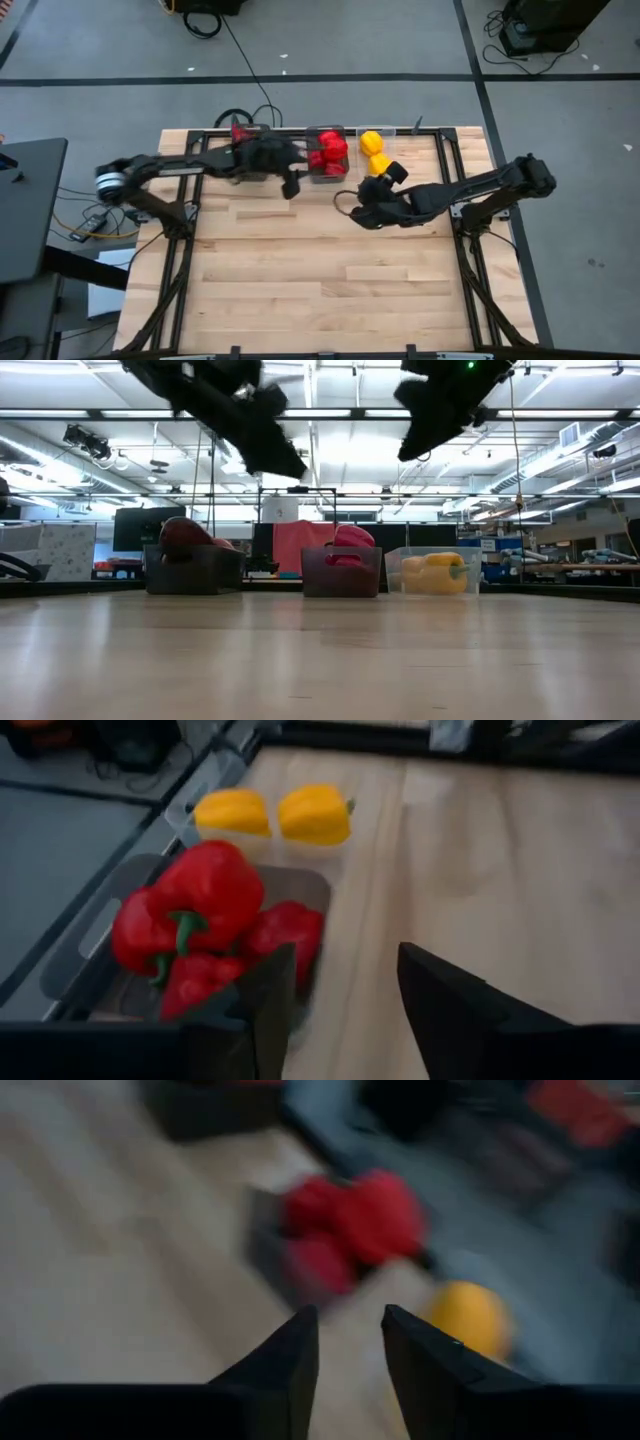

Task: Sort produce into baskets
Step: Return to Home Position

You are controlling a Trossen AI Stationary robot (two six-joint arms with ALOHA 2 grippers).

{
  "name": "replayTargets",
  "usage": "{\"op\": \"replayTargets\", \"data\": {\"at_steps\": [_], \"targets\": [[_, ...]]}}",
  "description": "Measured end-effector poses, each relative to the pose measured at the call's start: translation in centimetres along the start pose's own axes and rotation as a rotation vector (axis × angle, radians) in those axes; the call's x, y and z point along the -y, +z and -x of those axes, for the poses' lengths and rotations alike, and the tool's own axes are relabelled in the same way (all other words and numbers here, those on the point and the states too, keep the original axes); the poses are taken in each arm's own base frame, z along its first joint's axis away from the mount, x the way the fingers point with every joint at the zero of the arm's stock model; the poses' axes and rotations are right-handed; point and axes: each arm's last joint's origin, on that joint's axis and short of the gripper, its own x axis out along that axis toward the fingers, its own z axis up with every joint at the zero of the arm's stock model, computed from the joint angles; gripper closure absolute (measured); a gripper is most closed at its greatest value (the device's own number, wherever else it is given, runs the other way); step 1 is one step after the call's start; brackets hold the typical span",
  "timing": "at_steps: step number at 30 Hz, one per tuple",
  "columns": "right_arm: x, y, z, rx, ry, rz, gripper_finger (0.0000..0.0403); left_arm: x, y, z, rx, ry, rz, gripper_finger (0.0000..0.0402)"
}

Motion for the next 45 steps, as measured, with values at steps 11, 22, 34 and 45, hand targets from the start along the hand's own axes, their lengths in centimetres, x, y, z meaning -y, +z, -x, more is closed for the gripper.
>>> {"op": "replayTargets", "data": {"at_steps": [11,22,34,45], "targets": [[3.3,-3.1,1.3,0.367,0.643,-0.18,0.0392,3.7,-3.7,10.6,0.213,-0.046,0.035,0.0286],[7.2,-7.3,2.9,0.606,0.84,-0.296,0.0399,3.9,-9.7,15.5,0.395,-0.066,0.118,0.0334],[7.4,-11.0,1.7,0.559,0.803,-0.313,0.0401,3.7,-10.9,16.0,0.396,-0.028,0.121,0.0389],[8.9,-15.0,1.5,0.63,0.832,-0.38,0.04,3.6,-11.7,19.0,0.509,-0.042,0.121,0.0391]]}}
